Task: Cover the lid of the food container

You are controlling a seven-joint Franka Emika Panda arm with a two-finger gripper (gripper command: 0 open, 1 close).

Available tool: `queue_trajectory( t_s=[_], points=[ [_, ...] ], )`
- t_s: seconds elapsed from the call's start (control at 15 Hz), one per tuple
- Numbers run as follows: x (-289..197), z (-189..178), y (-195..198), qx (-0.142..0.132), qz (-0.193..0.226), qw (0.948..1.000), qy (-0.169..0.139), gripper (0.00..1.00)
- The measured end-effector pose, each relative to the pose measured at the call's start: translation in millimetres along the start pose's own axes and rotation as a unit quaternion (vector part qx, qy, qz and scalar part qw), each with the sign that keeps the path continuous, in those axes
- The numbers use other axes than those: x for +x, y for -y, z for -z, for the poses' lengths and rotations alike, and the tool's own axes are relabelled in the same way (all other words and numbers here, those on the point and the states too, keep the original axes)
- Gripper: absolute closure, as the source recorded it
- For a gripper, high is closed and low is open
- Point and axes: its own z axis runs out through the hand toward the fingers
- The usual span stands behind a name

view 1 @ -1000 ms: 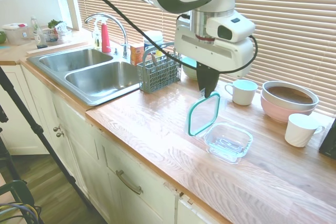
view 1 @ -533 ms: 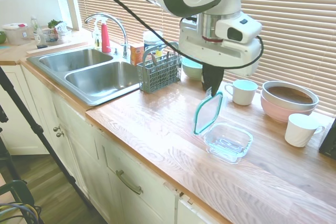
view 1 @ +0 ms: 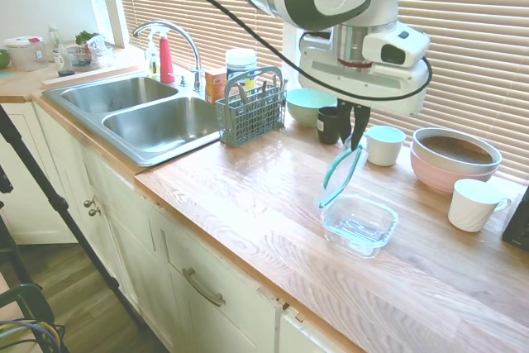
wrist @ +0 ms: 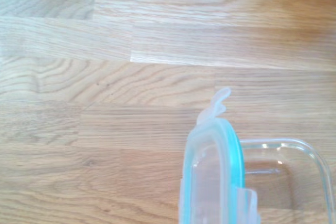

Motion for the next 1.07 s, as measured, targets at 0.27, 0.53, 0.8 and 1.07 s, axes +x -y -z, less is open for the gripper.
queue_trajectory(
  t_s=[0.27,0.53,0.8,1.07],
  points=[
    [10.1,-0.5,-24.8,0.006,-0.007,1.0,0.003,1.0],
    [26.1,-10.7,-46.3,0.013,-0.017,0.9997,0.013,1.0],
    [43.0,-34.5,-59.2,0.018,-0.027,0.9991,0.026,1.0],
    [54.5,-45.3,-76.5,0.021,-0.039,0.9984,0.036,1.0]
  ],
)
